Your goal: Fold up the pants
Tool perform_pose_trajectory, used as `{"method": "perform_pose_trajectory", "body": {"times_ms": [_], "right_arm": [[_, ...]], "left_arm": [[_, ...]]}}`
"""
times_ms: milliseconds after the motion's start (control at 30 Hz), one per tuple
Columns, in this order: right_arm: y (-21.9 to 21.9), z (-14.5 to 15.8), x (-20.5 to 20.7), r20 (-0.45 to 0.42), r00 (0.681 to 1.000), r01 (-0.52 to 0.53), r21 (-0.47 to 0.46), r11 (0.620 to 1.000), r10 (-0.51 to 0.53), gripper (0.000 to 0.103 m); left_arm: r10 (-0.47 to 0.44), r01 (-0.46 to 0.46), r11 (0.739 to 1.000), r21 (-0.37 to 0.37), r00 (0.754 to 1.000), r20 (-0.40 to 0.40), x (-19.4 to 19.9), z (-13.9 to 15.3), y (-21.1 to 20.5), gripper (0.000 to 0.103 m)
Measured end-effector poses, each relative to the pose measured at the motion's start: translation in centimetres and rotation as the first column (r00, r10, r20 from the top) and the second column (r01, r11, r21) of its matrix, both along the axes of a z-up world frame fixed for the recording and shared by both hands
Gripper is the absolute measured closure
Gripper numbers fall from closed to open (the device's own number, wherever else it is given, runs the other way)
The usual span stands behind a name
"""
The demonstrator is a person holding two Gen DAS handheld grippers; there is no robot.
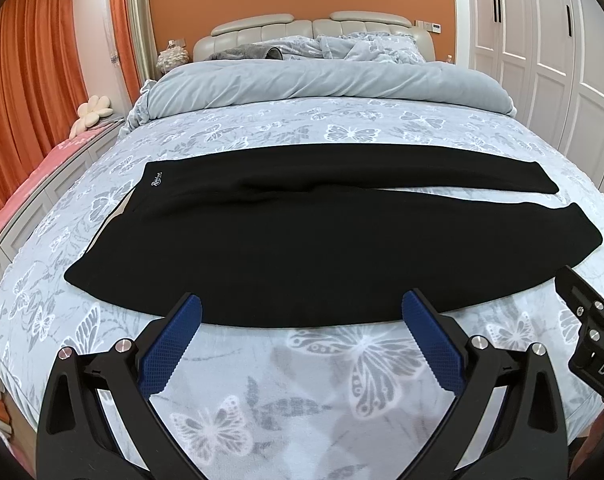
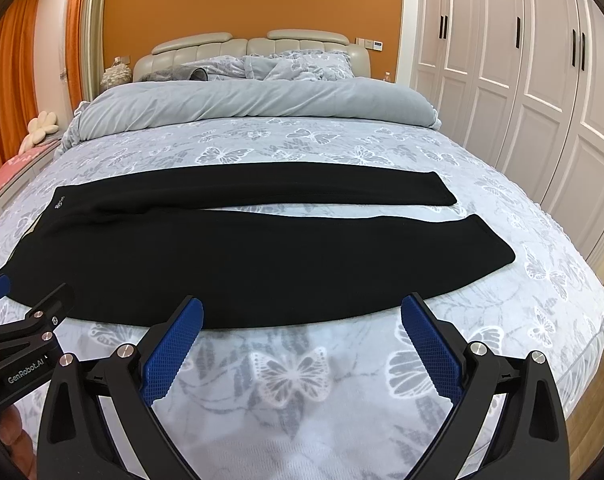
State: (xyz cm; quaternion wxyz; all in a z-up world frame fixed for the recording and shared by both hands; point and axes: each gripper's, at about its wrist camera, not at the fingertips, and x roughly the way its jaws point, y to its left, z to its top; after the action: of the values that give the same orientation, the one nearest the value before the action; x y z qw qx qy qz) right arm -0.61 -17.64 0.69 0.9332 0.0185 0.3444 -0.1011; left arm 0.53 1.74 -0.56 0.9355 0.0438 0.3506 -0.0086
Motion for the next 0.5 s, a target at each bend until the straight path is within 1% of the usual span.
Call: {"method": "perform_pose_trajectory", "body": {"times_ms": [500], "right_arm": [[0.03, -0.04, 0.00, -0.001, 1.000, 0.000, 0.000, 1.000, 0.000, 0.006]], "left_arm": [[0.000, 0.000, 1.000, 0.001, 1.000, -0.002, -0.01, -0.03, -0.02, 0.005]]}}
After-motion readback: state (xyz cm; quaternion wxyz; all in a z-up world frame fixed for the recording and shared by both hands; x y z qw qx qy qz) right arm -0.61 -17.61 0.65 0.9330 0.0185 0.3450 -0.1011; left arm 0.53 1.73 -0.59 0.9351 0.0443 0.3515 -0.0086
